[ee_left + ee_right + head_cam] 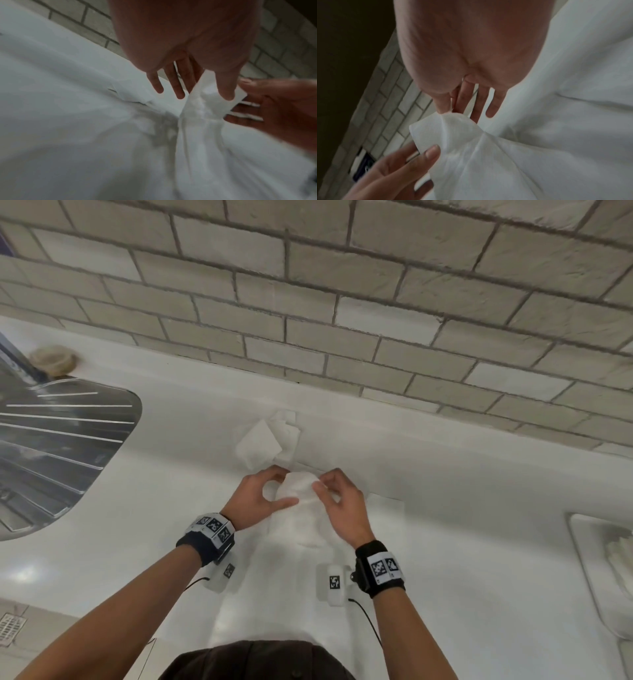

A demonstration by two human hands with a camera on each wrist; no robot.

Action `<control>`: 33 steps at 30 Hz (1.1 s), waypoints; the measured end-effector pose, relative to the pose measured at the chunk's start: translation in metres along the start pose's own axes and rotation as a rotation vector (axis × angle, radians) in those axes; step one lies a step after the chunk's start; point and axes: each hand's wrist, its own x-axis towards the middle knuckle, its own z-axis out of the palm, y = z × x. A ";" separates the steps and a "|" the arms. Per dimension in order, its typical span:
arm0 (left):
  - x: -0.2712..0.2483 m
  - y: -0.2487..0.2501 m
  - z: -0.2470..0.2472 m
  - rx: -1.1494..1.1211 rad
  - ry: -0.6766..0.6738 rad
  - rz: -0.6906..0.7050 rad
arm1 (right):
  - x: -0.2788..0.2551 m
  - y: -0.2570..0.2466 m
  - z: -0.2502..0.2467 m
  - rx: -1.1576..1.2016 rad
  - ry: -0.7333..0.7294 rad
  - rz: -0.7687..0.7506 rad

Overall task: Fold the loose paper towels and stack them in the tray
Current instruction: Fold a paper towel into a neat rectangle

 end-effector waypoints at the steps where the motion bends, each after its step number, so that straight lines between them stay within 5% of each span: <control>1: 0.006 0.003 0.001 -0.065 0.033 -0.020 | 0.002 -0.008 -0.004 0.076 0.011 0.017; 6: 0.029 0.029 0.006 -0.320 0.135 -0.091 | 0.002 -0.015 -0.004 0.173 0.109 0.128; 10: 0.033 0.020 0.005 -0.332 0.178 -0.131 | -0.022 0.012 0.012 -0.088 -0.055 0.165; 15: 0.023 -0.001 0.005 -0.251 0.236 -0.271 | -0.044 0.031 0.017 -0.289 0.098 0.025; 20: 0.008 -0.013 -0.003 -0.225 0.268 -0.318 | -0.054 0.030 0.019 -0.607 -0.288 -0.175; 24: -0.004 -0.012 -0.005 -0.292 0.308 -0.320 | -0.057 0.028 0.051 -0.850 -0.255 -0.225; 33: -0.026 -0.008 -0.029 -0.339 0.352 -0.288 | -0.036 0.021 0.050 -0.642 -0.252 0.077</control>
